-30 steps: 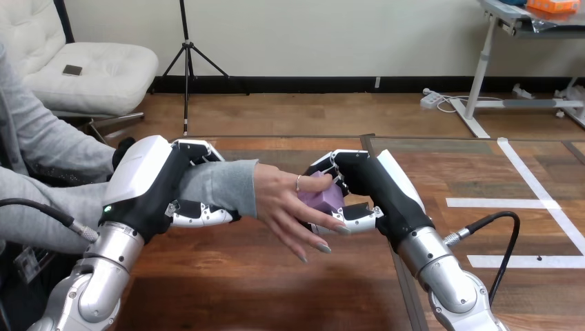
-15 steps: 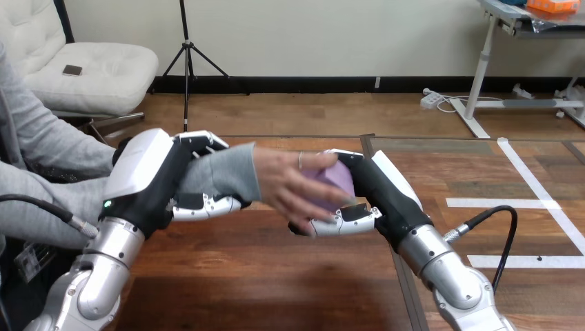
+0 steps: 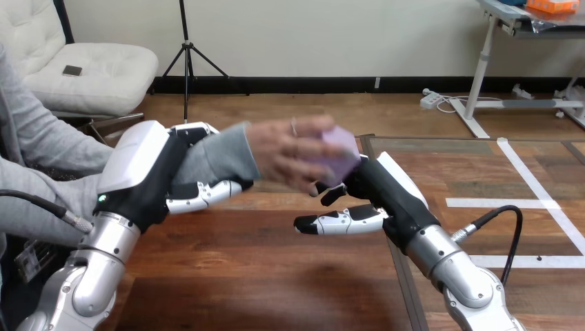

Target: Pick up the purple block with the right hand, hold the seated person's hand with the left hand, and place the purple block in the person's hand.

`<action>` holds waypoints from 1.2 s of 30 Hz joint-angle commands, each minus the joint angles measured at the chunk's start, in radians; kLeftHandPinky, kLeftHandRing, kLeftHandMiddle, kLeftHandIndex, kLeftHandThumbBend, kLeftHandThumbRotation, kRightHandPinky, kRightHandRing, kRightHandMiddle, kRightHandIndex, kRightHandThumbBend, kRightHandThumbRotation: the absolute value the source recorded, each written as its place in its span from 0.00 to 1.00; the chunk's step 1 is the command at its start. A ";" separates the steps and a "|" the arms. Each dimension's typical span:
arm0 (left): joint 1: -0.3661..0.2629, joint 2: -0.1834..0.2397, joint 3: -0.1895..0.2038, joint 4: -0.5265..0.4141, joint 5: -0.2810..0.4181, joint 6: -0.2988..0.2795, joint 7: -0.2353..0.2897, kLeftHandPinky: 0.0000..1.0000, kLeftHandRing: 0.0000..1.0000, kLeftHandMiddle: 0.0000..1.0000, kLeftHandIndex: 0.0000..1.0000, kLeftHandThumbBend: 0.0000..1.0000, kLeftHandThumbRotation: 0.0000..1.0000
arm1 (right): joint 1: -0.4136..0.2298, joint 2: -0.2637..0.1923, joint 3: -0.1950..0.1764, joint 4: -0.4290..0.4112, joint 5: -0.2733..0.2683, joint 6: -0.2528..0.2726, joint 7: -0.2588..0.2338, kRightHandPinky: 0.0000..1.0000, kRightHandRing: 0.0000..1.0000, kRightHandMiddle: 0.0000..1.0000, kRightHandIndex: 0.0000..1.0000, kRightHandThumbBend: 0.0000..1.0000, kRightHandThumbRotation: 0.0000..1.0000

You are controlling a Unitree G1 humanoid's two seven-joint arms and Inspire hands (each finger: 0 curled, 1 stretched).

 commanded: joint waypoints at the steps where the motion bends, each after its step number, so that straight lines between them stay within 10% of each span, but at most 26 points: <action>1: -0.023 -0.017 0.020 -0.051 -0.021 -0.020 0.028 0.42 0.52 0.57 0.60 0.62 0.83 | -0.014 -0.029 -0.021 -0.049 0.009 -0.011 0.006 0.61 0.68 0.70 0.73 1.00 0.26; 19: 0.035 -0.027 0.042 -0.106 -0.084 -0.017 0.005 0.45 0.57 0.62 0.63 0.64 0.89 | 0.021 -0.074 -0.042 -0.061 0.024 -0.030 0.019 0.66 0.71 0.72 0.74 1.00 0.31; 36: 0.104 -0.044 0.074 -0.089 -0.309 -0.162 -0.104 0.48 0.62 0.67 0.67 0.69 0.80 | 0.084 -0.097 -0.087 -0.098 0.067 -0.035 0.021 0.68 0.72 0.74 0.75 0.98 0.39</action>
